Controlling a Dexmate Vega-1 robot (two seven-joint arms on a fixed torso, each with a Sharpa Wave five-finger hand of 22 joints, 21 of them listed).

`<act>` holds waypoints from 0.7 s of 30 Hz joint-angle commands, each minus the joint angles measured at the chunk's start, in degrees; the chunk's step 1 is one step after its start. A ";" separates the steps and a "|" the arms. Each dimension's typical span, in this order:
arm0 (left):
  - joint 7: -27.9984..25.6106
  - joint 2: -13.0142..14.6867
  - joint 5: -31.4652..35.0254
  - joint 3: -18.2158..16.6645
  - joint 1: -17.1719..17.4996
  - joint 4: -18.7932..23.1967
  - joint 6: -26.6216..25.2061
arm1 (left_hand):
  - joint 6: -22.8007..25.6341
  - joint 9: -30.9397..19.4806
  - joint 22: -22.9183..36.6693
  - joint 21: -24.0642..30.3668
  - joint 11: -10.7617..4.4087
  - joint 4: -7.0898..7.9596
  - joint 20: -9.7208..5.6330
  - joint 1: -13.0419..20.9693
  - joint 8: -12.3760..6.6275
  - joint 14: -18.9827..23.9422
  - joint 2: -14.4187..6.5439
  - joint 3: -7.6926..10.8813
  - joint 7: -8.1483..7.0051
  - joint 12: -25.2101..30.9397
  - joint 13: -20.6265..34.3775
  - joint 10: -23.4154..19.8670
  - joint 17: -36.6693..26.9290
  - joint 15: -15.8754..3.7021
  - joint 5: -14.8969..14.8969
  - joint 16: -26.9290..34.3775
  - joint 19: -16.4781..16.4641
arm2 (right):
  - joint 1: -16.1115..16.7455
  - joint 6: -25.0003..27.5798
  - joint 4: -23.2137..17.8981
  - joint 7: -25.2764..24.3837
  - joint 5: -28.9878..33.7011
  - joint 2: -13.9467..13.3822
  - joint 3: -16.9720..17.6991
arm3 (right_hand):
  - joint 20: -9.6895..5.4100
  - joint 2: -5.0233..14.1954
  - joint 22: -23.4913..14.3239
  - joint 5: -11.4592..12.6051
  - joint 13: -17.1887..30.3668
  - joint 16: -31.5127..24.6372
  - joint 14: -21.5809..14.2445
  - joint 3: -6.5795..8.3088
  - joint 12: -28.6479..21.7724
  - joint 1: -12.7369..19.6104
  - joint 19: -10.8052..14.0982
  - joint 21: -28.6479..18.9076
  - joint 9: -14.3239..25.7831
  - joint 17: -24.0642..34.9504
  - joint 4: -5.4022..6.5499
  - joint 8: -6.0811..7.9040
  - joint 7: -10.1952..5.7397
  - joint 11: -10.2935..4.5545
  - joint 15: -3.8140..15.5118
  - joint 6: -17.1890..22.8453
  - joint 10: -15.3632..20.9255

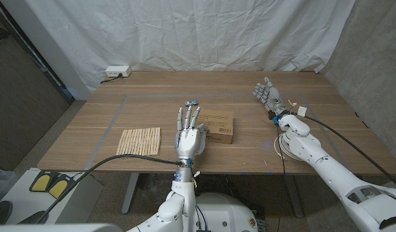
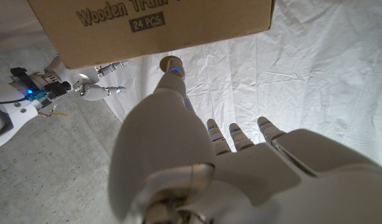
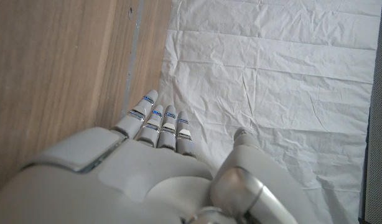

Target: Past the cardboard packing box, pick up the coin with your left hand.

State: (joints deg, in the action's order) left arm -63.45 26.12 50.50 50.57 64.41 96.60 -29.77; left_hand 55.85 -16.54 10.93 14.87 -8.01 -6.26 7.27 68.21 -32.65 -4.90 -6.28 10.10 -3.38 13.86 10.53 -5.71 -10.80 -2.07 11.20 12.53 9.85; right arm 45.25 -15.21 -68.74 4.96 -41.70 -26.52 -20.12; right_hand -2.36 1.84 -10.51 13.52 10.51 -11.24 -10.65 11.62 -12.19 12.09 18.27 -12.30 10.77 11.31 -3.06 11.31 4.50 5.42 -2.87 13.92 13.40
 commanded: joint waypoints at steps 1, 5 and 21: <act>0.16 0.39 -0.13 -0.41 0.06 0.62 0.56 | 4.38 0.19 0.08 0.58 -0.47 0.05 0.24 0.01 -1.11 0.49 -0.26 0.54 1.09 0.22 0.13 -0.81 -0.13 -2.02 -0.19 0.30 6.02 | 0.47 0.20 -0.81 -0.57 0.01 -0.30 0.17 | -0.21 -0.02 -0.31 -0.27 0.16 -0.11 -0.49 -0.30 0.13 -0.02 0.70 0.14 0.17 0.25 -0.01 -0.01 -0.24 -0.11 0.02 0.12 0.21; 0.03 0.82 -0.09 -0.48 0.28 1.26 0.53 | 4.47 0.38 0.07 0.60 -0.41 0.02 0.18 0.03 -1.15 0.81 -0.22 0.57 1.06 0.19 0.14 -1.03 -0.12 -2.10 -0.20 0.30 5.83 | 0.56 0.19 -1.03 -0.61 0.02 -0.37 0.18 | -0.19 -0.03 -0.32 -0.27 0.17 -0.11 -0.49 -0.32 0.12 -0.04 0.70 0.15 0.17 0.25 -0.02 0.01 -0.27 -0.11 0.01 0.17 0.23; 2.92 3.07 0.11 -1.57 0.59 4.87 0.88 | 4.81 0.88 0.07 0.78 -0.50 -0.04 -0.30 0.00 -1.49 2.01 -0.05 0.64 1.03 0.00 0.18 -1.84 -0.13 -2.50 -0.18 0.25 4.73 | 1.61 0.37 -3.23 -1.76 0.07 -0.89 0.47 | -0.19 -0.02 -0.32 -0.26 0.17 -0.08 -0.45 -0.38 0.12 -0.08 0.72 0.16 0.17 0.26 -0.04 0.02 -0.26 -0.15 0.00 0.18 0.21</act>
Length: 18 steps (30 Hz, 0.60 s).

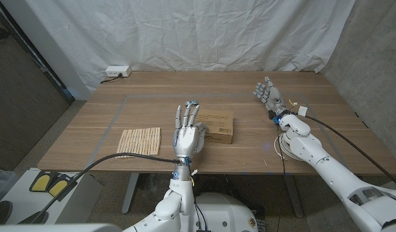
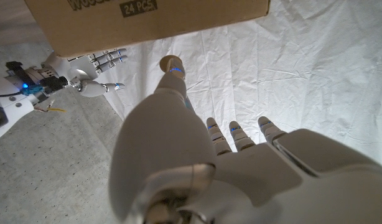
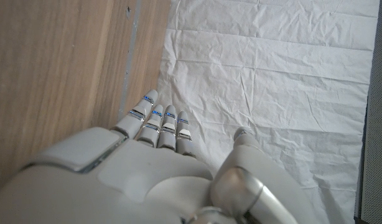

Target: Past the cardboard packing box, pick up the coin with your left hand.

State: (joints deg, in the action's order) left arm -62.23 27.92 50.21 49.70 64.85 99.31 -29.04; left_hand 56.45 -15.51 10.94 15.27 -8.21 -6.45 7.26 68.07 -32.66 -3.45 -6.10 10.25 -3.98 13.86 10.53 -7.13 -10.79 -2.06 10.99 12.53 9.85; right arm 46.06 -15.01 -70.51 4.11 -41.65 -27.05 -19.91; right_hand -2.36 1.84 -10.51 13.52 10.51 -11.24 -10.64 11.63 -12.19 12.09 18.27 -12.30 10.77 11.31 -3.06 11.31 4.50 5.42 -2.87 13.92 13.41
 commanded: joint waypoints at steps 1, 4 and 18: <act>1.76 1.35 0.48 -0.75 0.13 2.24 0.22 | 4.27 -0.14 0.07 0.39 -0.31 0.14 -0.30 0.14 -1.54 0.60 -0.21 0.49 1.80 -0.01 0.19 -0.46 -0.14 -2.53 0.04 0.24 4.68 | 0.86 0.17 -1.59 -0.99 0.03 -0.40 0.28 | -0.19 -0.02 -0.32 -0.26 0.17 -0.07 -0.43 -0.39 0.12 -0.08 0.72 0.16 0.16 0.26 -0.05 0.02 -0.25 -0.14 0.00 0.17 0.21; 2.58 1.76 0.64 -0.95 -0.03 2.80 0.34 | 4.15 -0.02 0.07 0.38 -0.33 0.13 -0.22 0.14 -1.51 0.75 -0.19 0.51 1.75 0.00 0.19 -0.71 -0.14 -2.55 0.05 0.20 4.58 | 1.05 0.18 -1.97 -1.34 0.08 -0.47 0.35 | -0.19 0.00 -0.32 -0.26 0.17 -0.08 -0.47 -0.39 0.11 -0.08 0.73 0.16 0.16 0.26 -0.05 0.03 -0.23 -0.14 0.02 0.20 0.21; 3.82 2.82 2.81 -1.70 -0.34 4.38 -0.04 | 4.49 0.58 0.08 0.27 -0.45 0.10 -0.36 0.15 -1.65 1.25 -0.17 0.62 1.89 -0.05 0.24 -1.47 -0.16 -2.85 0.08 0.04 4.37 | 1.47 -0.23 -2.68 -2.29 0.30 -0.30 0.45 | -0.21 0.05 -0.32 -0.25 0.17 -0.07 -0.49 -0.40 0.11 -0.07 0.78 0.16 0.16 0.26 -0.08 0.03 -0.18 -0.14 0.13 0.18 0.21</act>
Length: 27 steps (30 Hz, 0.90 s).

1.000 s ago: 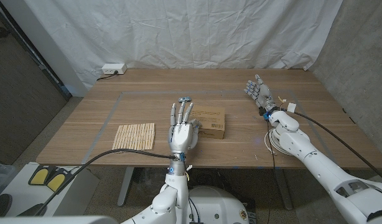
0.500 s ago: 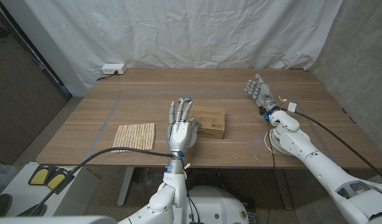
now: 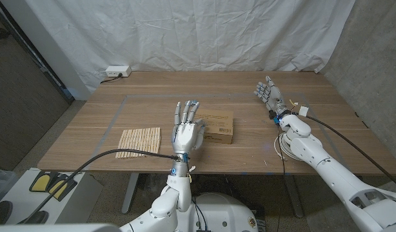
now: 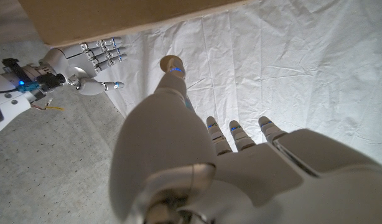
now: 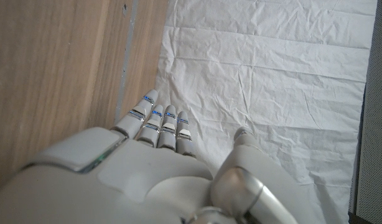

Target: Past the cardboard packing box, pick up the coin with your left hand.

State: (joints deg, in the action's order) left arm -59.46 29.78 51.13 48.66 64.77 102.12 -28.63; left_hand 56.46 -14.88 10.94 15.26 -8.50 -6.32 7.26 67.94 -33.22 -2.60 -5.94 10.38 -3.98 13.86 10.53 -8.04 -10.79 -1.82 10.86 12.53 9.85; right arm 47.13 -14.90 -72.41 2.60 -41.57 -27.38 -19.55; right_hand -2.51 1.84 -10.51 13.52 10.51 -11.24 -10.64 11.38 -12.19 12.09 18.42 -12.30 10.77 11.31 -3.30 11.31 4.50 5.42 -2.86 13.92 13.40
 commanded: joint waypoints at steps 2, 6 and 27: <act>2.15 1.37 2.02 -0.79 -0.22 2.43 -0.55 | 4.31 0.03 0.08 0.25 -0.20 -0.03 -0.27 0.28 -1.01 0.31 -0.31 0.50 1.86 -0.11 0.25 -0.54 -0.15 -3.08 0.20 -0.04 4.39 | 0.38 -0.38 -0.81 -0.80 0.26 0.05 0.08 | -0.08 0.05 -0.32 -0.25 0.17 -0.08 -0.50 -0.16 0.11 -0.07 0.63 0.16 0.17 0.26 0.16 0.03 -0.17 -0.13 0.11 0.18 0.20; 2.33 1.66 3.02 -0.99 -0.26 3.03 -0.83 | 4.25 0.04 0.09 0.27 -0.19 -0.05 -0.40 0.27 -1.07 0.23 -0.27 0.51 1.73 -0.19 0.26 -0.55 -0.15 -3.16 0.21 -0.16 4.22 | 0.33 -0.53 -0.77 -0.81 0.26 0.13 0.10 | -0.07 0.07 -0.32 -0.25 0.17 -0.09 -0.55 -0.17 0.11 -0.07 0.65 0.16 0.17 0.26 0.15 0.04 -0.17 -0.14 0.11 0.20 0.20; 6.04 3.25 6.02 -2.30 -0.03 6.62 -1.20 | 4.27 0.29 0.11 0.16 -0.36 -0.09 -0.51 0.26 -1.47 1.17 -0.20 0.66 1.91 -0.28 0.32 -1.55 -0.15 -3.22 0.24 -0.22 3.82 | 0.95 -0.61 -1.73 -1.46 0.28 0.03 0.24 | -0.05 0.16 -0.33 -0.24 0.18 -0.21 -0.92 -0.20 0.12 -0.06 0.79 0.14 0.17 0.28 0.09 0.04 -0.27 -0.22 0.19 0.19 0.15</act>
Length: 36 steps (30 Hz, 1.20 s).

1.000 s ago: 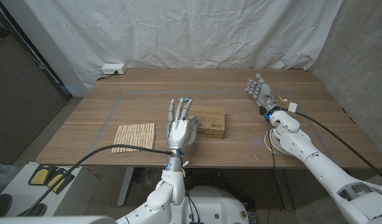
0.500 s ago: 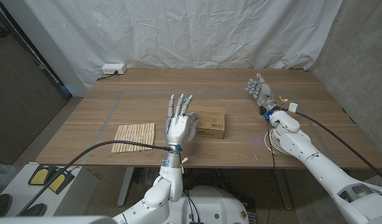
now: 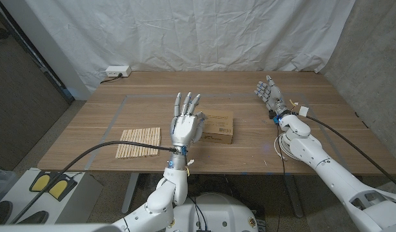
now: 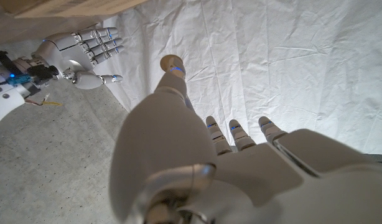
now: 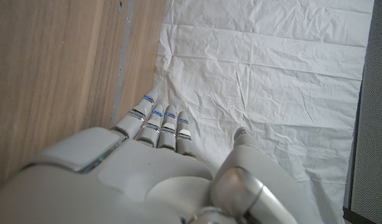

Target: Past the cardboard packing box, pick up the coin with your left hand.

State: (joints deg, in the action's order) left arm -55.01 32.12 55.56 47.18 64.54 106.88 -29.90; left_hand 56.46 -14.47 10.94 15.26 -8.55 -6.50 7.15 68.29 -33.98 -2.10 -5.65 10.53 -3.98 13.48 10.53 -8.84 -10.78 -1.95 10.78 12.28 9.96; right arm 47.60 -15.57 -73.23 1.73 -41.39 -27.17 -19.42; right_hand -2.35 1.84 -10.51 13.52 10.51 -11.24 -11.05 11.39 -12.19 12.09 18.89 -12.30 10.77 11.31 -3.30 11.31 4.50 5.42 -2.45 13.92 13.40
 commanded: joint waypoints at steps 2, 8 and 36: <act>1.74 1.24 1.82 -1.05 0.33 2.33 0.22 | 4.29 -0.09 0.11 0.14 -0.33 0.06 -0.40 -0.08 -0.76 0.76 -0.49 0.53 1.71 0.08 0.33 -0.81 -0.15 -3.10 0.34 0.01 3.70 | 0.58 0.11 -1.10 -0.72 0.17 -0.24 0.08 | -0.20 0.18 -0.33 -0.24 0.18 -0.21 -0.51 -0.20 0.14 -0.05 0.34 0.13 0.17 0.28 0.09 0.05 -0.26 -0.24 -0.21 0.21 0.11; 2.11 1.57 2.36 -1.73 0.62 3.15 0.29 | 4.20 -0.19 0.12 0.13 -0.31 0.06 -0.38 -0.09 -0.93 1.05 -0.46 0.56 1.63 0.09 0.35 -1.15 -0.16 -3.00 0.35 0.01 3.55 | 1.03 -0.11 -1.74 -1.12 0.30 -0.25 0.11 | -0.29 0.20 -0.32 -0.24 0.18 -0.22 -0.58 -0.21 0.13 -0.04 0.50 0.09 0.16 0.28 0.06 0.04 -0.23 -0.27 -0.32 0.18 0.11; 5.10 3.20 5.64 -5.08 -0.48 7.38 1.81 | 4.09 -0.12 0.16 0.05 -0.57 0.07 -0.64 -0.23 -1.61 2.08 -0.36 0.73 1.48 -0.01 0.45 -2.50 -0.22 -3.21 0.38 -0.11 2.90 | 0.86 -0.76 -2.84 -2.12 1.09 0.26 -0.20 | -0.23 0.27 -0.32 -0.25 0.18 -0.24 -0.85 -0.27 0.09 0.00 0.73 0.06 0.16 0.29 -0.06 0.05 -0.17 -0.23 -0.28 0.17 0.19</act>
State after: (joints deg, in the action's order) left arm -50.59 34.82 59.95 43.65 64.60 112.50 -28.92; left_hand 56.98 -14.47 10.95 15.26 -9.21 -6.57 6.95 68.14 -34.00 -0.46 -5.76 10.92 -4.50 13.48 10.81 -10.81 -10.78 -1.74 10.83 12.29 9.75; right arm 48.19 -15.89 -75.44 0.33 -40.74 -27.10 -19.50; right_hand -2.36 1.84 -10.51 13.52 10.51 -11.24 -11.37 11.39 -12.19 12.09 18.89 -12.30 10.77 11.31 -3.30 11.31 4.50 5.42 -2.77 13.92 13.40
